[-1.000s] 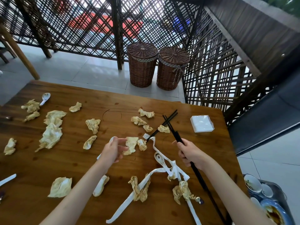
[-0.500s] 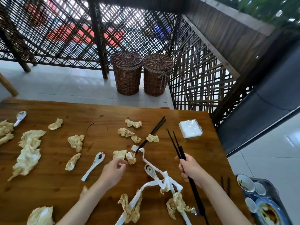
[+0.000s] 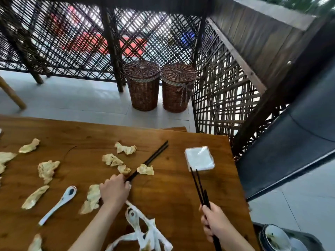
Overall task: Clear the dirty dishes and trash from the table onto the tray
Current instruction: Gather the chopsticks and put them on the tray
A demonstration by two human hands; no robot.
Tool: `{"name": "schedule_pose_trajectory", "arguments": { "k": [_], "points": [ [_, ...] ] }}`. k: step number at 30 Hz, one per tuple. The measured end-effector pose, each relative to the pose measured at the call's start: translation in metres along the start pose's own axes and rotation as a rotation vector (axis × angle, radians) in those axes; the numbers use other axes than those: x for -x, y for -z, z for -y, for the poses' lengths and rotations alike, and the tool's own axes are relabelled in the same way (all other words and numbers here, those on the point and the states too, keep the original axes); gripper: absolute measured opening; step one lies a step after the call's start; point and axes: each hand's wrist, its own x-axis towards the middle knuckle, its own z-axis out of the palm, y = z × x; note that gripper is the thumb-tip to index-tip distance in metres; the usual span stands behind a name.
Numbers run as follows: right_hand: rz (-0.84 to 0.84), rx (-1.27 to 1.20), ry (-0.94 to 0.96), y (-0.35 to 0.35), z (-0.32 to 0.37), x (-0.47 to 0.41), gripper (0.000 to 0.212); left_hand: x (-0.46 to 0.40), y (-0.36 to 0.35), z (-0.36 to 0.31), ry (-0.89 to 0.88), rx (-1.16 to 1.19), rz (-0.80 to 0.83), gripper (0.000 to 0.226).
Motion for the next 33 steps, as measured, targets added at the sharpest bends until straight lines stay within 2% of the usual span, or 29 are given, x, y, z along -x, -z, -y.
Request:
{"name": "schedule_pose_trajectory", "arguments": {
  "k": [4,12,19,23,28,33],
  "points": [
    [0.041,0.008,-0.035,0.013,-0.002,-0.008,0.025,-0.008,-0.005,-0.003,0.097,-0.046,0.044,0.024],
    [0.056,0.032,-0.021,0.014,0.002,-0.009,0.024,-0.018,0.002,-0.012,0.229,-0.003,0.271,0.013],
    [0.045,0.015,-0.014,0.012,0.005,-0.004,0.023,-0.015,0.018,-0.014,0.224,-0.009,0.255,0.006],
    [0.038,-0.029,-0.01,0.013,0.007,-0.002,0.022,-0.012,0.029,-0.002,0.312,0.286,0.218,0.01],
    [0.038,-0.05,0.038,0.013,0.008,-0.001,0.021,-0.013,0.047,0.011,0.465,0.8,0.339,0.011],
    [0.038,-0.054,0.075,0.013,0.005,0.001,0.021,-0.009,0.053,0.016,0.55,0.916,0.371,0.009]
  ]
}}
